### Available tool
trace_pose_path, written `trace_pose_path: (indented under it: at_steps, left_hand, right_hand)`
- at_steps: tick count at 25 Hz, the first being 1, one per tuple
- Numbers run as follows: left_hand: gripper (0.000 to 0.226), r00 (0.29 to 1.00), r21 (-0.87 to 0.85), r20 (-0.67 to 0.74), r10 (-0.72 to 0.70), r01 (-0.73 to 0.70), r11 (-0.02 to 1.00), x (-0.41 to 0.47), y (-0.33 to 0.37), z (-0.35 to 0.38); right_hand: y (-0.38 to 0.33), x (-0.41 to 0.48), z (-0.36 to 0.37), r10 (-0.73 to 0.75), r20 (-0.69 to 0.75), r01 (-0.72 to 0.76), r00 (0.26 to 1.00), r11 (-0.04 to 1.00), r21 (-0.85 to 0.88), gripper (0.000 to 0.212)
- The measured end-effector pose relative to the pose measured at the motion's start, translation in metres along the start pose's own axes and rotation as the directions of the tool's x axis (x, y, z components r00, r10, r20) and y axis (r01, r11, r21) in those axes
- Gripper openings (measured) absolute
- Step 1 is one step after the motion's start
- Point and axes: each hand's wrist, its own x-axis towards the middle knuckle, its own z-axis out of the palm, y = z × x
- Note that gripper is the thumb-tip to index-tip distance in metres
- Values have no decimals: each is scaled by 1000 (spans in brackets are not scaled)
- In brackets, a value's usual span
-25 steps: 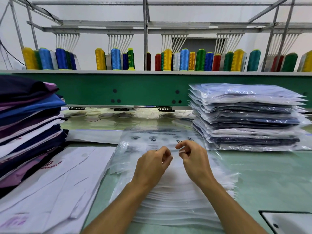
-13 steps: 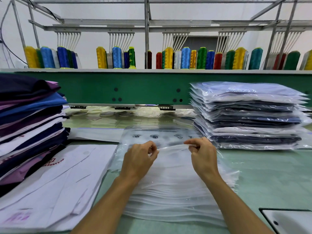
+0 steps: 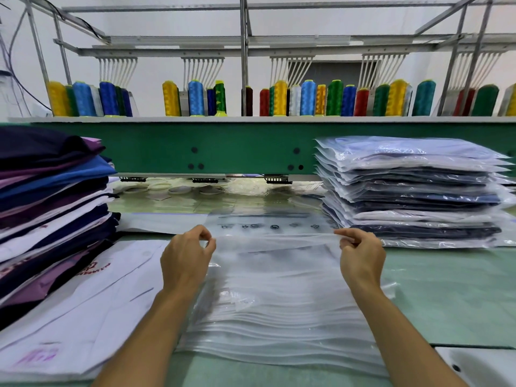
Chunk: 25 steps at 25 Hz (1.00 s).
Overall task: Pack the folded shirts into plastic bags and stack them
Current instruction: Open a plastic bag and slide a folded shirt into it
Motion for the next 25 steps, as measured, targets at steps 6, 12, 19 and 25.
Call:
trace_pose_path:
  at_steps: [6, 12, 19, 25]
  left_hand:
    - [11, 999, 22, 21, 37, -38, 999, 2, -4, 1]
    - [12, 897, -62, 372, 238, -231, 971, -5, -3, 9]
    - [43, 930, -102, 333, 156, -129, 986, -12, 4, 13]
    - [17, 930, -187, 227, 290, -251, 950, -16, 13, 14]
  right_hand:
    - [4, 3, 2, 22, 11, -22, 1000, 1000, 9, 35]
    - [7, 3, 0, 31, 202, -37, 979, 999, 22, 34]
    - [1, -14, 7, -150, 425, 301, 893, 901, -314, 7]
    - [-5, -23, 9, -414, 429, 571, 803, 741, -354, 9]
